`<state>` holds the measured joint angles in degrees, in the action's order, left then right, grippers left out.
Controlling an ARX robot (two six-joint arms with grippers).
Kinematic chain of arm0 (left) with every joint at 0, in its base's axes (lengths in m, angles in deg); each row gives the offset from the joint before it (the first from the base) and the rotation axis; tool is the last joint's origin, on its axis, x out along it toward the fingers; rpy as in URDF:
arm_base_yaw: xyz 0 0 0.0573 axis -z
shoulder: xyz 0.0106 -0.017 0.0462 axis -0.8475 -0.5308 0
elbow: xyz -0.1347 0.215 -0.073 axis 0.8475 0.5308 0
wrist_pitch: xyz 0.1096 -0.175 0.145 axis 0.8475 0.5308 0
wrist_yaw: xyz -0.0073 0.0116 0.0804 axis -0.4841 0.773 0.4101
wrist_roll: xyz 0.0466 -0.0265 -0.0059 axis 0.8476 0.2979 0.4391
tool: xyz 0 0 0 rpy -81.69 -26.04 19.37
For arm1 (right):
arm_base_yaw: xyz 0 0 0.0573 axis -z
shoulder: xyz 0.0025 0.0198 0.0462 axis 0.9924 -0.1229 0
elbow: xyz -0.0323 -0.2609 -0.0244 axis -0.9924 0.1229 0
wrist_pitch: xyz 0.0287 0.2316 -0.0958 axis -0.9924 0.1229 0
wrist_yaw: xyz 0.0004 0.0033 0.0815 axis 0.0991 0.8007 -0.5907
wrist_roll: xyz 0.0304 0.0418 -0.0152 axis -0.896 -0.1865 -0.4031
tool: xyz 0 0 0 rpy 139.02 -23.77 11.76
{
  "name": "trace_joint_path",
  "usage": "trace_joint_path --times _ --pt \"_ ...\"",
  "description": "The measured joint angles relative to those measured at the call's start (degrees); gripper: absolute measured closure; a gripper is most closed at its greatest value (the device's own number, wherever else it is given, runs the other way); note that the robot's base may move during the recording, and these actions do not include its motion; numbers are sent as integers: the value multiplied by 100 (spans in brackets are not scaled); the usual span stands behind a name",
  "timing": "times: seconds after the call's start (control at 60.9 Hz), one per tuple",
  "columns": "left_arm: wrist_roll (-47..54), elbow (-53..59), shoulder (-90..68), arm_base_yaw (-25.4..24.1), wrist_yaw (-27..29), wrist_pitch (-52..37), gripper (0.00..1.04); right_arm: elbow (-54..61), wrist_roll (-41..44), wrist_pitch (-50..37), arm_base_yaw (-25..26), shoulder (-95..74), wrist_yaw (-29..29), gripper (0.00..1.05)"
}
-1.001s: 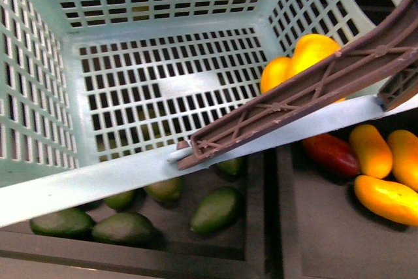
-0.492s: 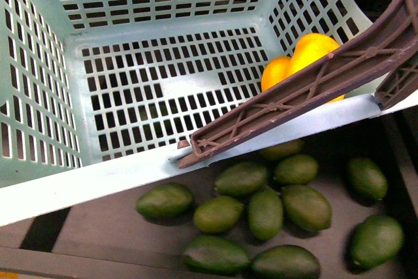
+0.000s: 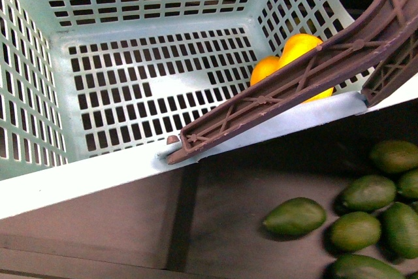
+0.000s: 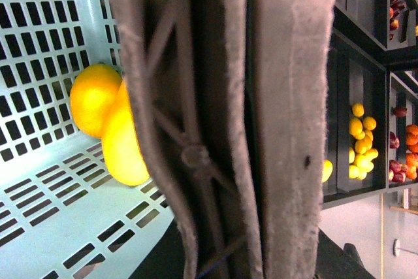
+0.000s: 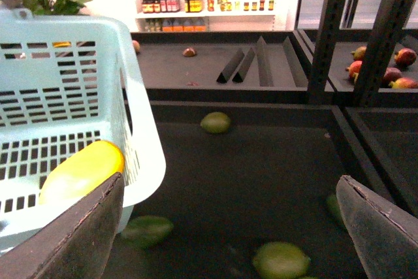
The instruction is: Pick lemon and mango into basket
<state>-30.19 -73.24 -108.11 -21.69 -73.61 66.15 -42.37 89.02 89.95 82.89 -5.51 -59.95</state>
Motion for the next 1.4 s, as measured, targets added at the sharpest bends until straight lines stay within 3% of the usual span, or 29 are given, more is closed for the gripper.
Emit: trace_joint_path --times 0.361,0.394,0.476,0.542,0.574,0.935,1.165,1.395 --pt "9 0 0 -68 44 0 88 0 7 2 9 2 -52 9" --pt "-149 9 0 -55 520 -85 88 0 7 2 7 0 -59 9" --pt "-1244 33 -109 -9 2404 -555 88 0 4 2 9 0 -46 9" --pt "-2017 13 -254 -79 3248 -793 88 0 4 2 9 2 -33 9" --pt "-2446 -35 -361 -157 3394 -883 88 0 4 2 9 2 -26 9" --pt "-4690 -1244 -2306 -1237 2787 -1451 88 0 4 2 9 2 -13 9" --pt "-4793 -1982 -3348 -1541 2778 -1550 88 0 4 2 9 2 -13 9" --pt "-4752 -1716 -3733 -1497 2728 -1578 88 0 4 2 9 2 -13 9"
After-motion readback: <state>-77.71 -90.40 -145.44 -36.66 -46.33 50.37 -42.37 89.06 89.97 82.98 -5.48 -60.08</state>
